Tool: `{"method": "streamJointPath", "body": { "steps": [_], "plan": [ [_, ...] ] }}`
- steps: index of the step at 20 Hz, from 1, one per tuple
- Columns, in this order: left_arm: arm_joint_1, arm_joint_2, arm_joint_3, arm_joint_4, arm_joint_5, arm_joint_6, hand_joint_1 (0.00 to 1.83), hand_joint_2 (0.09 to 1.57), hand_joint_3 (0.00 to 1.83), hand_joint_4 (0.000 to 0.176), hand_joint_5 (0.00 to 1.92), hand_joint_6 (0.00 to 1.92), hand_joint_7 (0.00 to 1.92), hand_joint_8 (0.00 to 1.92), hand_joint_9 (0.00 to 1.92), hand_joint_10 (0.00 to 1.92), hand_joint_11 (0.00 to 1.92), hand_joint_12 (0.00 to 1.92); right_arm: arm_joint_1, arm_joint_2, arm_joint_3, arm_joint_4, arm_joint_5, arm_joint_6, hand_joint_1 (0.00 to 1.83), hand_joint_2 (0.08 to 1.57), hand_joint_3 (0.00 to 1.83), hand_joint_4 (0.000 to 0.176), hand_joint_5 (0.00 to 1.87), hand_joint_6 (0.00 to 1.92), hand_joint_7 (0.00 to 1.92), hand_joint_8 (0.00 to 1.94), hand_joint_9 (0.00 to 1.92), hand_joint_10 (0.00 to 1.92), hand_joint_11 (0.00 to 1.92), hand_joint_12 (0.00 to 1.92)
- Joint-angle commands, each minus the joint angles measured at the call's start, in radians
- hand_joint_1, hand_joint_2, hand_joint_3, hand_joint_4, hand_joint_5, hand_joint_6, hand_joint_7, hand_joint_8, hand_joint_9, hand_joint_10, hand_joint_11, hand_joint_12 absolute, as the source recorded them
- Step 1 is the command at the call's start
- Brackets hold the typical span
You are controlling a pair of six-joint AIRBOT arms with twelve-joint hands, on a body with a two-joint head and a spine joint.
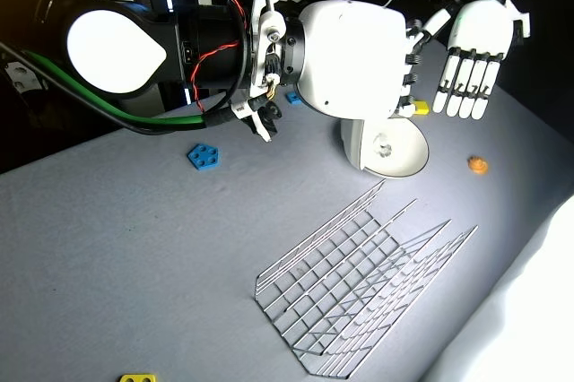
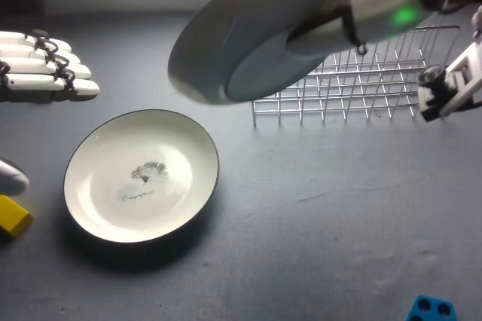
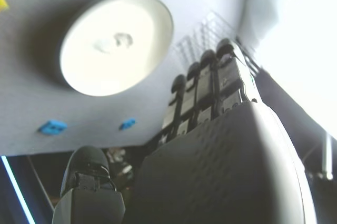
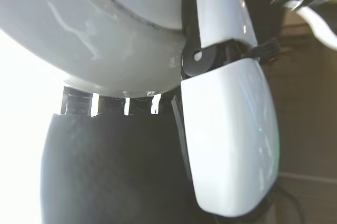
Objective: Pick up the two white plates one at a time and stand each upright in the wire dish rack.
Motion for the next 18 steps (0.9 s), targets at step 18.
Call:
{"method": "streamJointPath", "body": {
  "steps": [18],
  "plan": [
    [0.019, -0.075, 0.005, 0.115, 0.101, -0.099, 0.00, 1.07, 0.00, 0.000, 0.00, 0.00, 0.00, 0.00, 0.00, 0.00, 0.00, 0.00, 0.097, 0.040, 0.170, 0.049, 0.005, 0.226, 1.38, 1.08, 0.00, 0.000, 1.00, 0.96, 1.03, 0.84, 0.97, 1.07, 0.77, 1.14]
  ]
}}
